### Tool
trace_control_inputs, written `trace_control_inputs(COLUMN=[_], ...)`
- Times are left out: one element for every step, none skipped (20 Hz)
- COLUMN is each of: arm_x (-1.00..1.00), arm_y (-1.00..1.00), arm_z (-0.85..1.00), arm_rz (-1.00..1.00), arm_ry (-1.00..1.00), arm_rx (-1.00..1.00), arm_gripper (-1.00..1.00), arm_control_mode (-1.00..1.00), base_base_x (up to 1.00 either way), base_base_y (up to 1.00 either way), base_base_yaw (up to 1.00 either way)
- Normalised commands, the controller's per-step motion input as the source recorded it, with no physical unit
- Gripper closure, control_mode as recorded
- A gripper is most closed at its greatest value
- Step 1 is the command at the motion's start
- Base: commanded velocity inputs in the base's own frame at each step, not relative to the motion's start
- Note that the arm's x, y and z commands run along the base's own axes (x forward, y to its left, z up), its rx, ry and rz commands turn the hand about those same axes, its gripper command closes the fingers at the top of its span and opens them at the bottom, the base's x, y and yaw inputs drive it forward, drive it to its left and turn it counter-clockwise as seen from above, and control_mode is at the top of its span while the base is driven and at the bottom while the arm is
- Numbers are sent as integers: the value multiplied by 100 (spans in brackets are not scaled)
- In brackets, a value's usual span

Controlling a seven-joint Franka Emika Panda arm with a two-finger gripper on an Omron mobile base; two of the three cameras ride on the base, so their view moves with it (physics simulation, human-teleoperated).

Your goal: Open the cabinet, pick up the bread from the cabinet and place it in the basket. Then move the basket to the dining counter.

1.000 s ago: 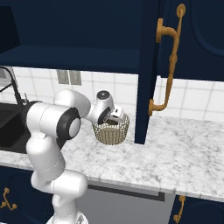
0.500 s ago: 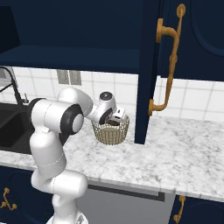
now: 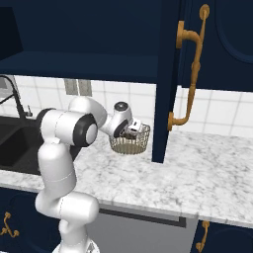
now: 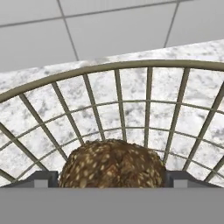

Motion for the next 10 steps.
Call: trace_control_inputs(arm_x=[0, -12, -14, -14, -18, -20, -14, -14, -14, -10], arm_y=[-6, -19, -17, -12, -15, -19, -21, -21, -18, -16], arm_z=[0, 0, 0, 0, 0, 0, 0, 0, 0, 0], arm_rz=[0, 0, 0, 0, 0, 0, 0, 0, 0, 0], arm_ry=[-1, 0, 0, 0, 0, 0, 0, 0, 0, 0], arm_rx=[0, 0, 0, 0, 0, 0, 0, 0, 0, 0], arm_gripper=[-100, -100, -100, -100, -100, -100, -100, -100, -100, -100], arm_control_mode=[-100, -100, -100, -100, -100, -100, -100, -100, -100, -100], base_base_x=[0, 0, 0, 0, 0, 0, 0, 0, 0, 0], base_base_y=[0, 0, 0, 0, 0, 0, 0, 0, 0, 0], base_base_yaw=[0, 0, 0, 0, 0, 0, 0, 0, 0, 0])
